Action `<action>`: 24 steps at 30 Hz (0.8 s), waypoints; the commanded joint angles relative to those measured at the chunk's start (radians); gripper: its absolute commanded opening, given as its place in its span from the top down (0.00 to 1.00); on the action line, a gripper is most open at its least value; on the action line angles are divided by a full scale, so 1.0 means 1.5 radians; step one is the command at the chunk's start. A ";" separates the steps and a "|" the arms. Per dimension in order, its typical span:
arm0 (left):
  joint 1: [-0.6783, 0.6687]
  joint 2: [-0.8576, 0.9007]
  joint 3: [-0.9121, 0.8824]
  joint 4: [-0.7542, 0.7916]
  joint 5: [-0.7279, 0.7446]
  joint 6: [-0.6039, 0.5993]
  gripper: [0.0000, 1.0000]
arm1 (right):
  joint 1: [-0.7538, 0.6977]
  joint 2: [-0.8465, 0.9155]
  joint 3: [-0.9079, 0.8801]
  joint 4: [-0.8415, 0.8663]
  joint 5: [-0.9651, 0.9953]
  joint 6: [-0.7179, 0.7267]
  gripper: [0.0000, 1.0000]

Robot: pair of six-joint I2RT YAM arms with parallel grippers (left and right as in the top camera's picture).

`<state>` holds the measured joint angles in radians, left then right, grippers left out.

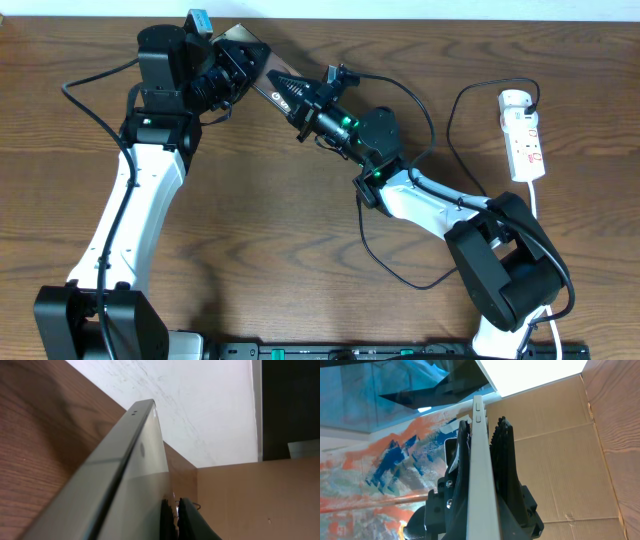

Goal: Plug charger to phone and switch on socket

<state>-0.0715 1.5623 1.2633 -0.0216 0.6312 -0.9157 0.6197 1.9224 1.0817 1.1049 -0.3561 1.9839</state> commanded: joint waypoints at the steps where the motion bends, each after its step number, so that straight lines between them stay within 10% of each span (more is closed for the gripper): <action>1: -0.002 0.002 0.002 0.010 0.008 0.014 0.81 | 0.020 -0.004 0.008 0.002 -0.042 -0.007 0.98; 24: -0.002 0.002 0.002 0.010 0.003 0.014 0.93 | 0.027 -0.004 0.008 -0.001 -0.046 -0.018 0.98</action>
<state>-0.0662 1.5623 1.2633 -0.0185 0.6418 -0.9874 0.6273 1.9224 1.0817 1.1042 -0.3431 1.9873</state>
